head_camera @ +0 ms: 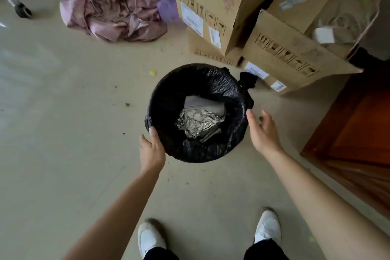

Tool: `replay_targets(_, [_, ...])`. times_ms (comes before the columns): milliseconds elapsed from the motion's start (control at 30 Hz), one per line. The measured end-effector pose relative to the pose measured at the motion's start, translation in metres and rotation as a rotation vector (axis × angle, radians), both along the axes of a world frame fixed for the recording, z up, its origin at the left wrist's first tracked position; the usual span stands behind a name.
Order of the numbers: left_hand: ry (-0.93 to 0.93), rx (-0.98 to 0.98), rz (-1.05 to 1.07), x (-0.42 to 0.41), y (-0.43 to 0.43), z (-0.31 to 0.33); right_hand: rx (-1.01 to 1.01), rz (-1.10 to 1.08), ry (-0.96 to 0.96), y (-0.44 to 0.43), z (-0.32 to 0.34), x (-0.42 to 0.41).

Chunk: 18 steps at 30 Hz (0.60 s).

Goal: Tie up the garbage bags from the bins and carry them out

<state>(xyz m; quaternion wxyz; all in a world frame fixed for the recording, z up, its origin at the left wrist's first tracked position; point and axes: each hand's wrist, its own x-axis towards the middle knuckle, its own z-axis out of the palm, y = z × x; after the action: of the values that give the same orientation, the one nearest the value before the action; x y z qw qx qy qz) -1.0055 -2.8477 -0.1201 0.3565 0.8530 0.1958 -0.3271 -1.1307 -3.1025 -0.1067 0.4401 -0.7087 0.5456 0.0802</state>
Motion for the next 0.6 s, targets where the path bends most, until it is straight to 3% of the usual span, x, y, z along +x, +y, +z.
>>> replay_targets(167, [-0.214, -0.365, 0.054, 0.027, -0.005, -0.067, 0.218, -0.214, -0.174, -0.017, -0.073, 0.032])
replay_targets(267, [-0.047, -0.685, 0.185, 0.062, 0.004, -0.094, 0.389, -0.180, -0.394, -0.027, -0.128, 0.043])
replay_targets(433, [-0.052, -0.484, 0.056, 0.090, 0.020, -0.115, 0.581, -0.214, -0.664, 0.001, -0.101, 0.084])
replay_targets(533, [-0.098, -0.386, 0.249, 0.110, 0.019, -0.104, 0.599, -0.454, -0.640, -0.020, -0.098, 0.102])
replay_targets(600, [-0.187, -0.335, 0.358, 0.125, 0.017, -0.090, 0.586, -0.498, -0.581, -0.032, -0.092, 0.110])
